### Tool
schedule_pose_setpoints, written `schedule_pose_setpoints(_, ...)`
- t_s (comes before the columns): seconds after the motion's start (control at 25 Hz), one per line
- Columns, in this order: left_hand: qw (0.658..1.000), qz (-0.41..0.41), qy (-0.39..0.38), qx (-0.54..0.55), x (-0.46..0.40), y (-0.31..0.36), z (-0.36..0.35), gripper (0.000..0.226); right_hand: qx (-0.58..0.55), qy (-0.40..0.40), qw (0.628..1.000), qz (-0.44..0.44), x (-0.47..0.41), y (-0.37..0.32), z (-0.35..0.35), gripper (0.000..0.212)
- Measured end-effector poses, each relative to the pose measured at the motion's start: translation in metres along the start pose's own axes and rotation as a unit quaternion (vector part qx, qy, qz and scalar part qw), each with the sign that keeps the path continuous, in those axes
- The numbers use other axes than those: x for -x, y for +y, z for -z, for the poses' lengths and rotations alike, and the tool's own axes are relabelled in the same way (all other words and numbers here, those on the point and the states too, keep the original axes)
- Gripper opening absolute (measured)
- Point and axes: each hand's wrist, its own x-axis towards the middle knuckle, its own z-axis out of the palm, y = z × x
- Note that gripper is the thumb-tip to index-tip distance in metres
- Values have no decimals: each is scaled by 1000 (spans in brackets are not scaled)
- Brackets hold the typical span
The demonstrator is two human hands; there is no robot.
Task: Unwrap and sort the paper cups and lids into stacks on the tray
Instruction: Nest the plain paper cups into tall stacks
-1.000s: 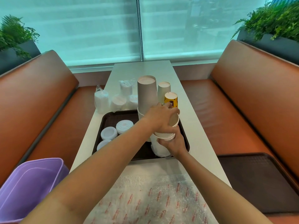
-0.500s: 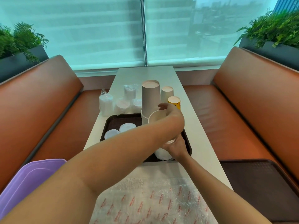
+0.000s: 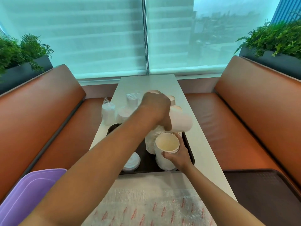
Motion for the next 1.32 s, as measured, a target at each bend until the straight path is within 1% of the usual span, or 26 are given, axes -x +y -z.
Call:
schedule_pose_setpoints(0.08,988,33,72,130,1,-22,6,80,6,-7,1000,10,0,3,-2,88)
schedule_pose_setpoints(0.12,970,55,111,207,-1,-30,5,82,10,-10,1000,12,-1,3,-3,87)
schedule_pose_setpoints(0.16,941,81,163,284,-5,-36,3,81,10,-14,1000,12,-1,3,-3,88)
schedule_pose_setpoints(0.2,904,111,221,350,-13,-40,-3,81,11,-14,1000,10,-2,4,-3,88)
schedule_pose_setpoints(0.24,864,143,271,400,-21,-42,-11,81,12,-13,1000,9,-3,5,-3,88)
schedule_pose_setpoints(0.28,826,173,305,441,-28,-42,-20,81,14,-12,1000,8,-3,4,-2,90)
schedule_pose_setpoints(0.32,795,194,317,479,-34,-40,-30,82,13,-10,1000,7,-2,4,-2,91)
schedule_pose_setpoints(0.4,749,211,310,546,-45,-35,-50,83,12,-5,1000,3,-3,4,-3,93)
schedule_pose_setpoints(0.48,721,211,293,592,-53,-33,-71,84,12,-8,1000,7,-3,3,-4,93)
schedule_pose_setpoints(0.52,717,211,280,603,-57,-33,-83,84,13,-10,1000,9,-3,3,-4,93)
schedule_pose_setpoints(0.56,722,213,262,604,-59,-31,-96,84,13,-11,1000,9,-3,3,-4,93)
schedule_pose_setpoints(0.68,756,220,195,585,-59,-21,-138,86,11,-9,1000,5,-4,2,-4,96)
schedule_pose_setpoints(0.72,762,223,176,582,-57,-18,-151,87,13,-10,1000,0,-3,2,-3,98)
schedule_pose_setpoints(0.84,750,222,155,603,-55,-17,-171,92,22,-23,999,-12,0,2,-2,105)
schedule_pose_setpoints(0.88,754,227,152,598,-55,-17,-173,96,26,-28,999,-14,1,2,-2,107)
schedule_pose_setpoints(0.92,768,237,158,573,-55,-17,-173,100,31,-32,999,-19,1,1,-1,107)
schedule_pose_setpoints(0.96,784,247,186,538,-50,-14,-173,101,32,-34,999,-27,1,3,-1,105)
schedule_pose_setpoints(1.0,793,242,246,502,-44,-9,-172,94,33,-37,998,-34,0,4,-1,101)
schedule_pose_setpoints(1.04,798,206,329,461,-35,-3,-172,80,34,-40,998,-39,0,5,-1,98)
schedule_pose_setpoints(1.08,806,140,400,413,-27,5,-170,64,34,-39,998,-43,1,7,0,95)
schedule_pose_setpoints(1.12,825,46,421,373,-21,12,-170,53,31,-38,998,-43,2,8,0,92)
schedule_pose_setpoints(1.16,854,-42,376,356,-15,17,-169,47,27,-37,998,-42,2,9,0,90)
schedule_pose_setpoints(1.2,890,-91,276,352,-12,23,-169,49,25,-39,998,-42,3,10,-1,89)
schedule_pose_setpoints(1.24,922,-102,159,337,-11,29,-171,55,27,-44,998,-44,4,9,-2,90)
schedule_pose_setpoints(1.28,944,-95,72,308,-13,33,-174,64,33,-48,997,-41,5,8,-3,92)
schedule_pose_setpoints(1.32,959,-89,24,269,-15,35,-178,71,36,-50,997,-36,6,6,-4,95)
